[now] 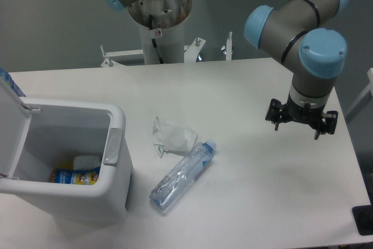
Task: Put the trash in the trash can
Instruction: 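Move the open gripper over the crumpled white wrapper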
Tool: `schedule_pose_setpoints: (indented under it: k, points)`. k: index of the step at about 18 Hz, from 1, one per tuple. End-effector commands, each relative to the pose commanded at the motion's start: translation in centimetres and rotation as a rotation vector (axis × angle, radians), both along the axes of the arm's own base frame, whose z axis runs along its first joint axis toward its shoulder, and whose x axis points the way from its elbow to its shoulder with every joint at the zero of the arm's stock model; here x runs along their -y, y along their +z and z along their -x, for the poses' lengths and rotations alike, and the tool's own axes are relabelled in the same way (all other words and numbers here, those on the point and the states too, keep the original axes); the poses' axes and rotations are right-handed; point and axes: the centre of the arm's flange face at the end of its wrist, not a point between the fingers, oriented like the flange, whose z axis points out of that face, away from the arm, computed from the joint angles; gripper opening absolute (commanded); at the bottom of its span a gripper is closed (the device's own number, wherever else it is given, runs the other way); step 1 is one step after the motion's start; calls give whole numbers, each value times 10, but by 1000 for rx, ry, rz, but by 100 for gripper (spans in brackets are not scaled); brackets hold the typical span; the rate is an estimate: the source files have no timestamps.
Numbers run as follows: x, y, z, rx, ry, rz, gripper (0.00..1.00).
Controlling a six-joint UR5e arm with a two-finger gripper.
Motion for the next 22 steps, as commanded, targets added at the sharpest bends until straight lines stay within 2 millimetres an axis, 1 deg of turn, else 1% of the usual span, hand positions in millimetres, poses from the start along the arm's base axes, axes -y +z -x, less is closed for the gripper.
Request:
schedule_pose_setpoints:
  k: [2, 3, 5, 7, 10, 13, 15, 17, 20, 21, 22]
  points:
    - [-2, -6, -6, 10, -6, 7, 100]
    - [-2, -5, -8, 10, -7, 7, 100]
    - [-9, -8, -18, 16, -23, 12, 100]
    - [-9, -17, -25, 33, -26, 20, 100]
    - [-9, -19, -29, 40, -27, 22, 100]
    - [-9, -19, -40, 47, -13, 22, 100]
    - [-14, -19, -57, 53, 39, 13, 100]
    - [-18, -23, -73, 67, 87, 10, 100]
    - [-35, -40, -103, 99, 54, 30, 100]
    - [-37, -51, -115, 116, 59, 45, 100]
    - [-40, -55, -122, 121, 68, 49, 100]
